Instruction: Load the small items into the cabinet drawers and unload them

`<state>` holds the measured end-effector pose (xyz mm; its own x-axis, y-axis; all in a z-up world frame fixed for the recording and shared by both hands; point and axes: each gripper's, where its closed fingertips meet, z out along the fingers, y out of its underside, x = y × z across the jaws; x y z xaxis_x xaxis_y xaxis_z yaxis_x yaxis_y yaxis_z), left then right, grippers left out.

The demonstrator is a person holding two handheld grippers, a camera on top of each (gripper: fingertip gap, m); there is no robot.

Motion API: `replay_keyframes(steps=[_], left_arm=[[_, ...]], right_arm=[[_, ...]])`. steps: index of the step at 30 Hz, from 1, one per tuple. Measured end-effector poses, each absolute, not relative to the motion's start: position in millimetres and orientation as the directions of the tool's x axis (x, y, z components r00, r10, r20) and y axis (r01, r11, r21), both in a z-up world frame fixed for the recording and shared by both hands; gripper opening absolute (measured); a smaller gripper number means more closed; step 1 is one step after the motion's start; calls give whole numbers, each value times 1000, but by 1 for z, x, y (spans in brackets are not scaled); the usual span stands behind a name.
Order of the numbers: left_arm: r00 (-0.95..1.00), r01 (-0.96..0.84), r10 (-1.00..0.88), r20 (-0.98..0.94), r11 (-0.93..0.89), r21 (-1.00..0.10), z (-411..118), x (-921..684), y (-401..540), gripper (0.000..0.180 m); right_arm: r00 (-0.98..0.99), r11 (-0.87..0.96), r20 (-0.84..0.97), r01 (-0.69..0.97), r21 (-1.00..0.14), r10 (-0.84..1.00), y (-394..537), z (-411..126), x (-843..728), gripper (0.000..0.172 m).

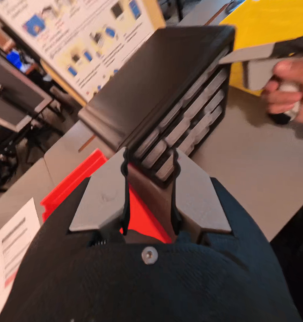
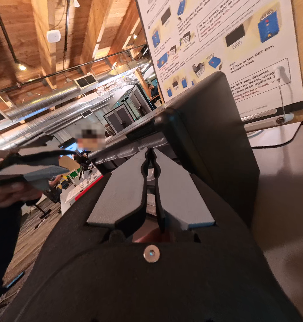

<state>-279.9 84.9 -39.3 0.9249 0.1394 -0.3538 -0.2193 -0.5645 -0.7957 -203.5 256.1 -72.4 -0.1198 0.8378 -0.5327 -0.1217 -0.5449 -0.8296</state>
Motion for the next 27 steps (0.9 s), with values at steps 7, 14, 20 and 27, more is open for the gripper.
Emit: replay_keyframes(steps=[7, 14, 20, 27], left_arm=[[898, -17, 318, -303, -663, -748, -91, -366, 24, 49], [874, 154, 396, -281, -774, -614, -166, -434, -5, 49], [899, 263, 393, -193, -838, -478, -230, -466, -9, 47], [922, 298, 375, -99, -848, -439, -250, -477, 0, 36]], right_arm=[[-152, -571, -552, -147, -808, 820, 252, -67, -199, 0], [-165, -488, -467, -126, -864, 869, 228, -64, -183, 0], [-170, -368, -351, -88, -925, 921, 202, -66, -173, 1], [-194, -336, -319, -61, -940, 928, 189, -70, -164, 4]])
